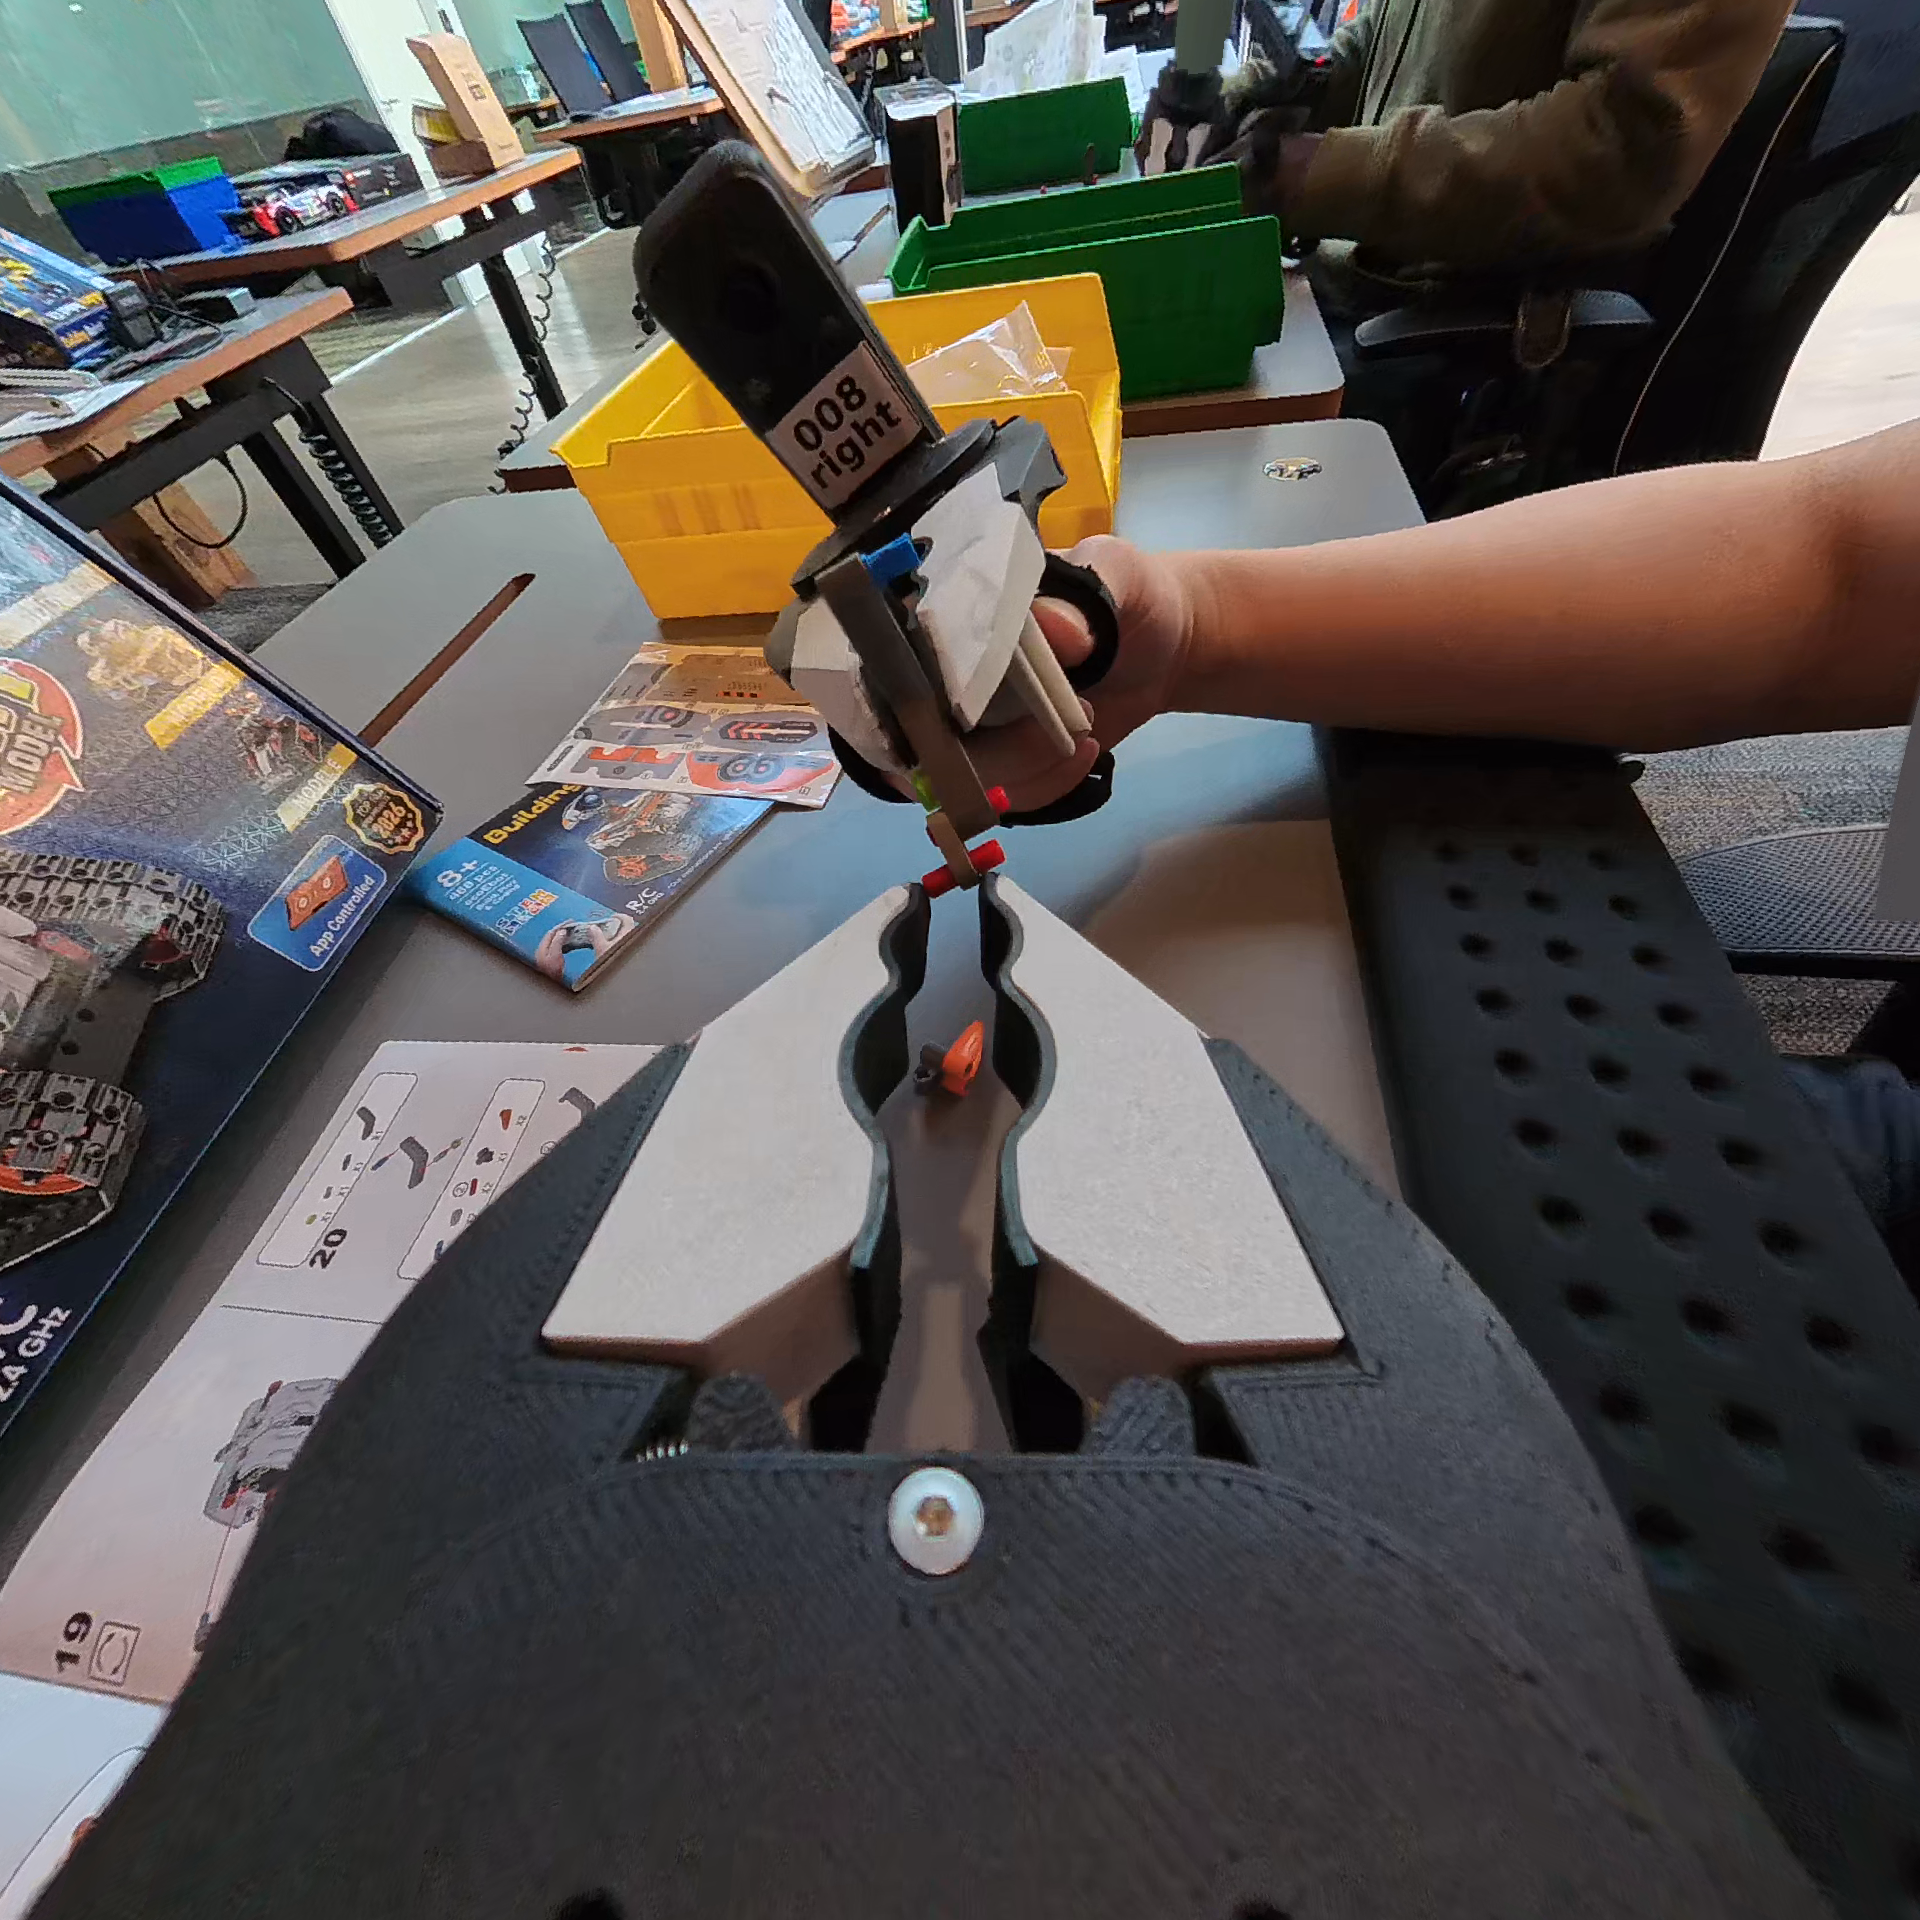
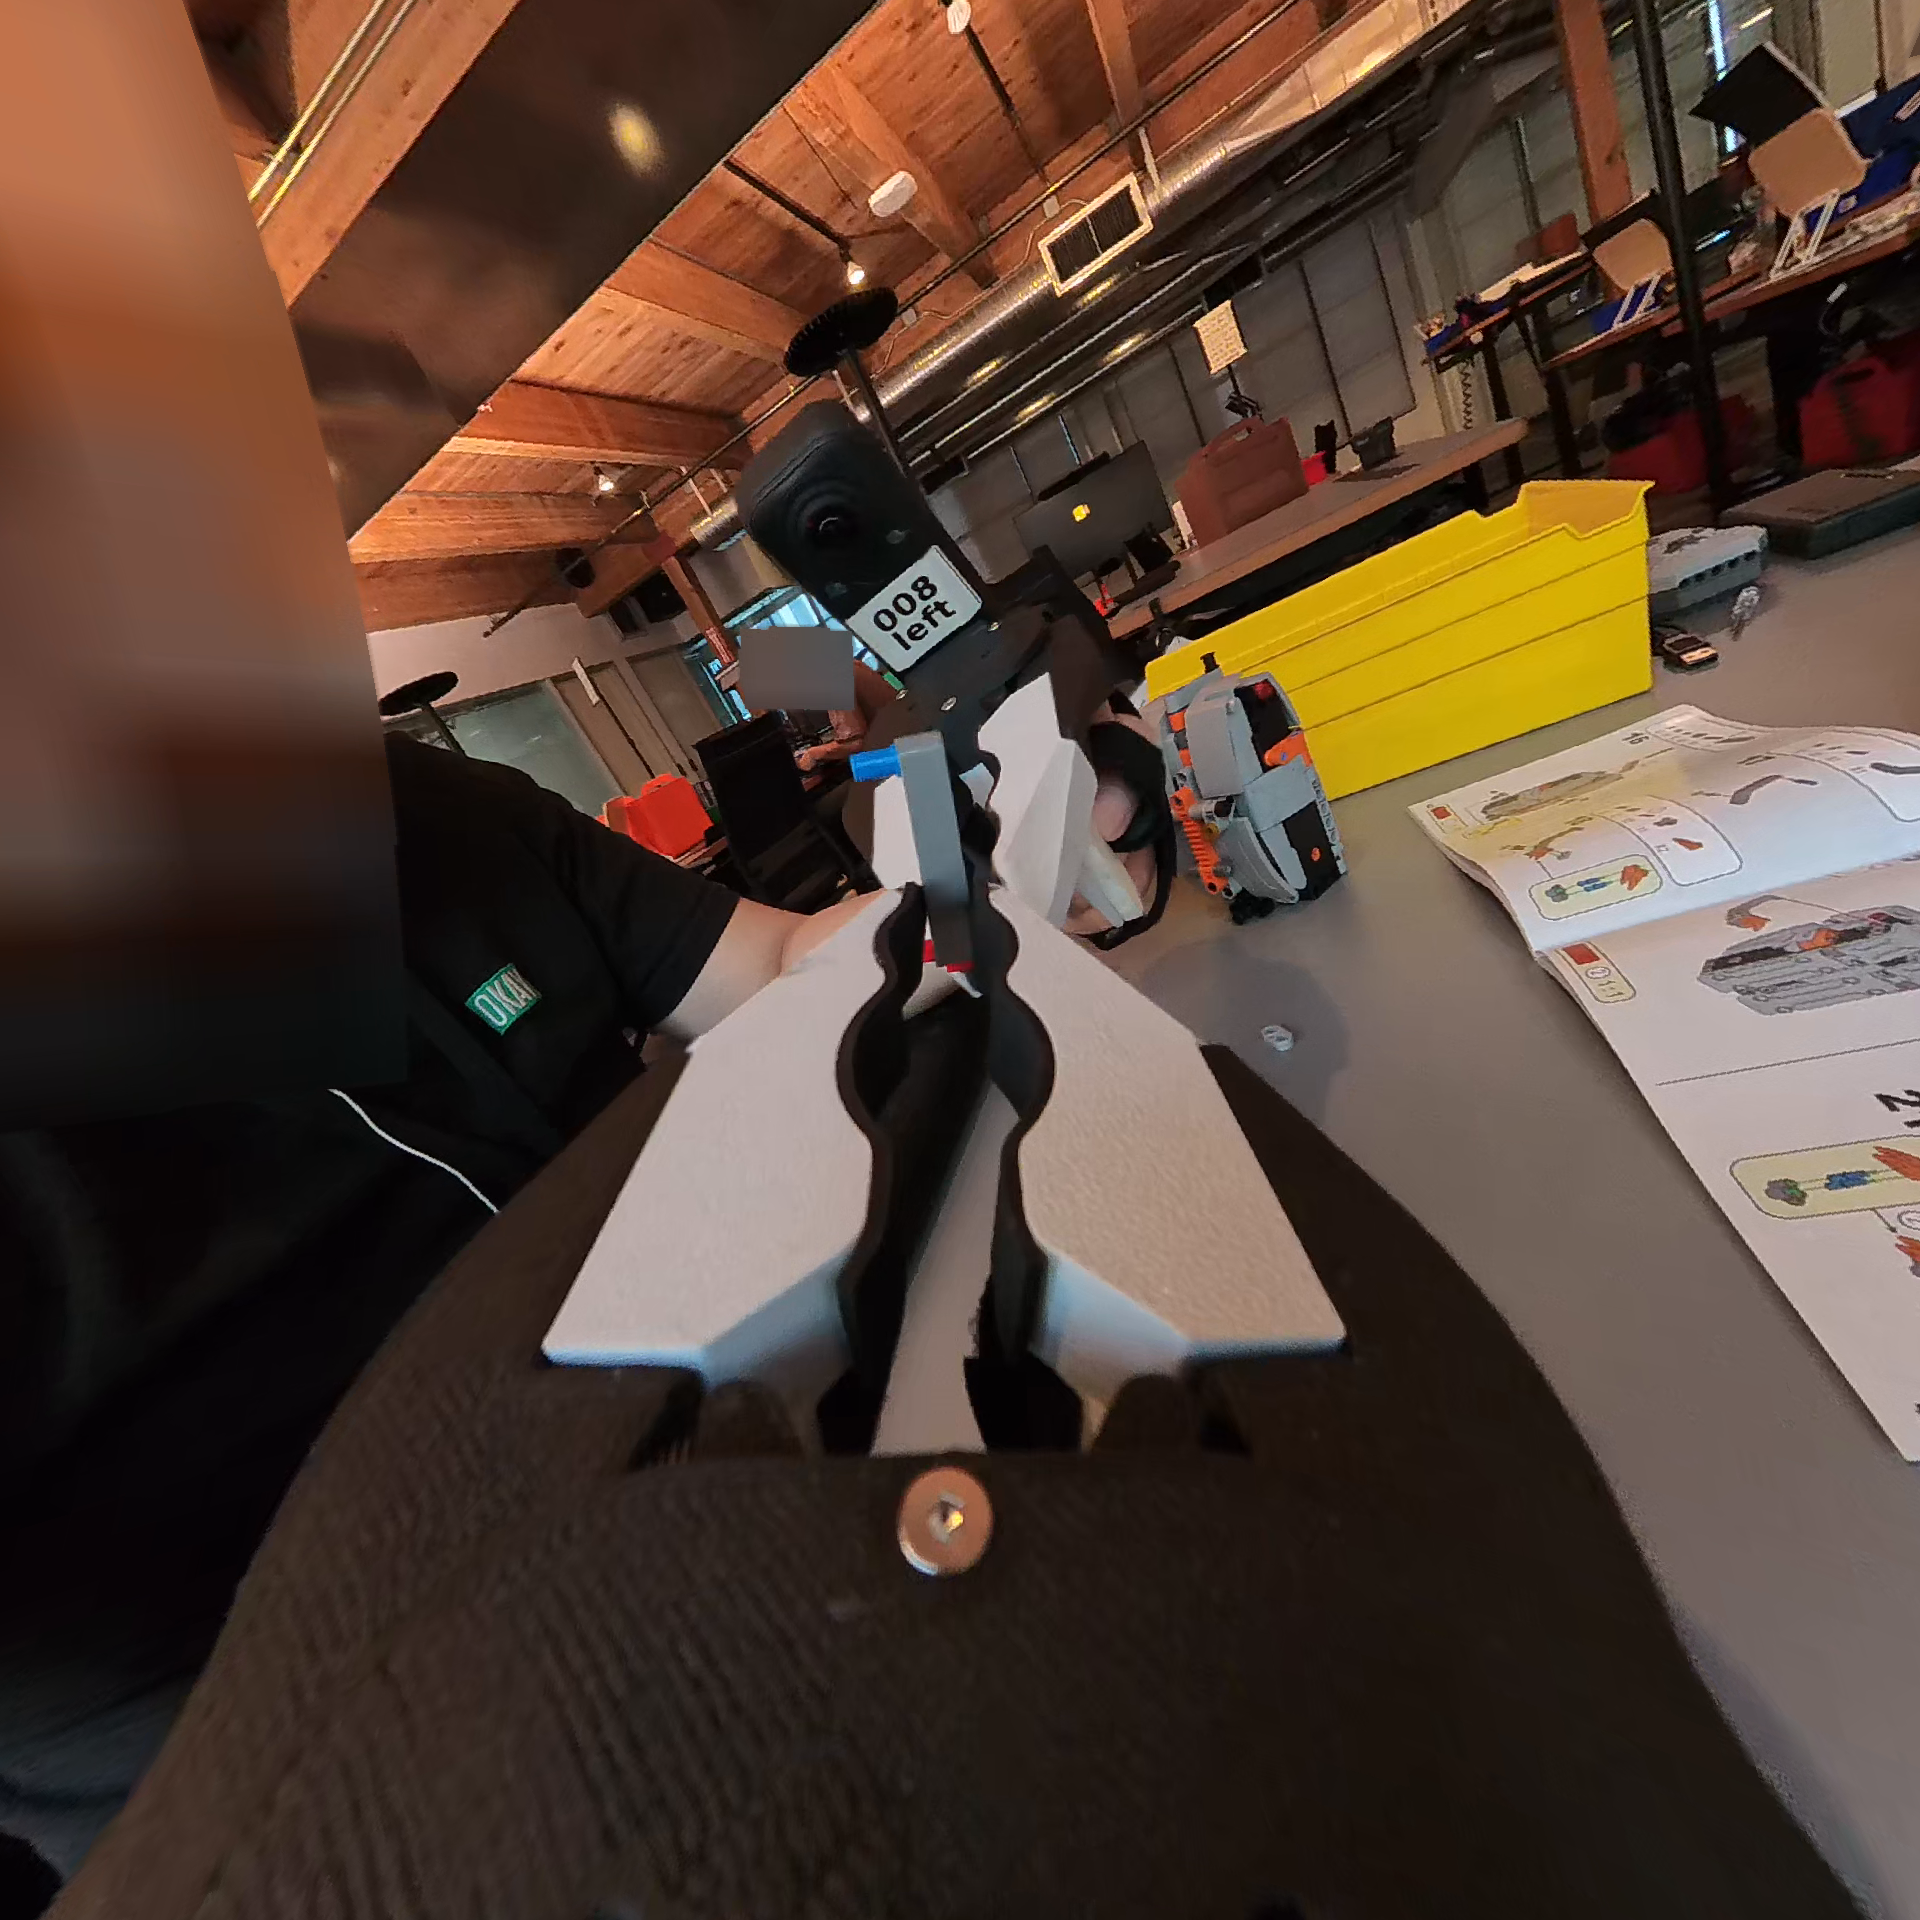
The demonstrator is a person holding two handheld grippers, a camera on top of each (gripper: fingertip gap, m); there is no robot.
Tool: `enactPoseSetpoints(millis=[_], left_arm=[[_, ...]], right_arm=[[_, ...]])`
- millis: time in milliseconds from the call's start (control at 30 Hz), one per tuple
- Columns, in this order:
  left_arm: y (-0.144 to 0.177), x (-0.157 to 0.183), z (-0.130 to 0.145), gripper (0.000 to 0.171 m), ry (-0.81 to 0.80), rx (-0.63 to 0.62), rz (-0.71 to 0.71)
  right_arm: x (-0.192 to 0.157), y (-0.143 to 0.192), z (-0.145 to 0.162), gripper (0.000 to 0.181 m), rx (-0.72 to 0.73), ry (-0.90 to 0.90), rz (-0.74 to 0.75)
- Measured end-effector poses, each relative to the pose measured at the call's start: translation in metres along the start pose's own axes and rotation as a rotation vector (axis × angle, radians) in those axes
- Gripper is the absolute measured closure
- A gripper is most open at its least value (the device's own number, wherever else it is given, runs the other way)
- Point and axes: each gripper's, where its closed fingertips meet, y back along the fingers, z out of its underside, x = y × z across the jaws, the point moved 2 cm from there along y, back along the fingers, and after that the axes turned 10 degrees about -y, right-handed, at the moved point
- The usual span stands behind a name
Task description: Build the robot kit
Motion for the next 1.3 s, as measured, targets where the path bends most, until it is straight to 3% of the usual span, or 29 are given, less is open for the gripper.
enactPoseSetpoints(millis=[367, 533, 567, 633, 733, 867, 967, 1100, 1167, 1300], left_arm=[[-0.007, 0.005, 0.011, 0.171, 0.001, -0.033, 0.041], [-0.004, 0.002, 0.013, 0.171, 0.118, -0.015, 0.085], [-0.003, 0.002, 0.013, 0.164, 0.163, 0.0, 0.107], [-0.001, 0.002, 0.013, 0.15, 0.274, 0.032, 0.175], [0.0, 0.01, 0.003, 0.144, 0.475, 0.145, 0.351], [0.004, 0.024, -0.015, 0.153, 0.718, 0.284, 0.642], [0.002, 0.027, -0.013, 0.161, 0.798, 0.275, 0.717], [0.0, 0.016, -0.007, 0.162, 0.775, 0.268, 0.623], [-0.002, 0.0, 0.0, 0.162, 0.782, 0.275, 0.501], [0.003, -0.039, 0.014, 0.162, 0.798, 0.31, 0.193]], right_arm=[[0.005, 0.002, 0.007, 0.174, -0.036, -0.015, 0.0], [0.01, 0.002, 0.005, 0.174, -0.026, -0.107, 0.011], [0.011, 0.002, 0.004, 0.174, -0.017, -0.162, -0.006], [0.005, -0.001, 0.005, 0.174, -0.016, -0.249, -0.085], [-0.003, -0.008, 0.016, 0.174, -0.085, -0.32, -0.149], [-0.013, -0.019, 0.026, 0.174, -0.149, -0.338, -0.22], [-0.016, -0.021, 0.028, 0.174, -0.168, -0.323, -0.226], [-0.005, -0.02, 0.02, 0.17, -0.106, -0.303, -0.152], [0.003, -0.015, 0.006, 0.147, -0.014, -0.276, -0.058], [0.037, 0.001, -0.006, 0.139, 0.058, 0.004, 0.4]])
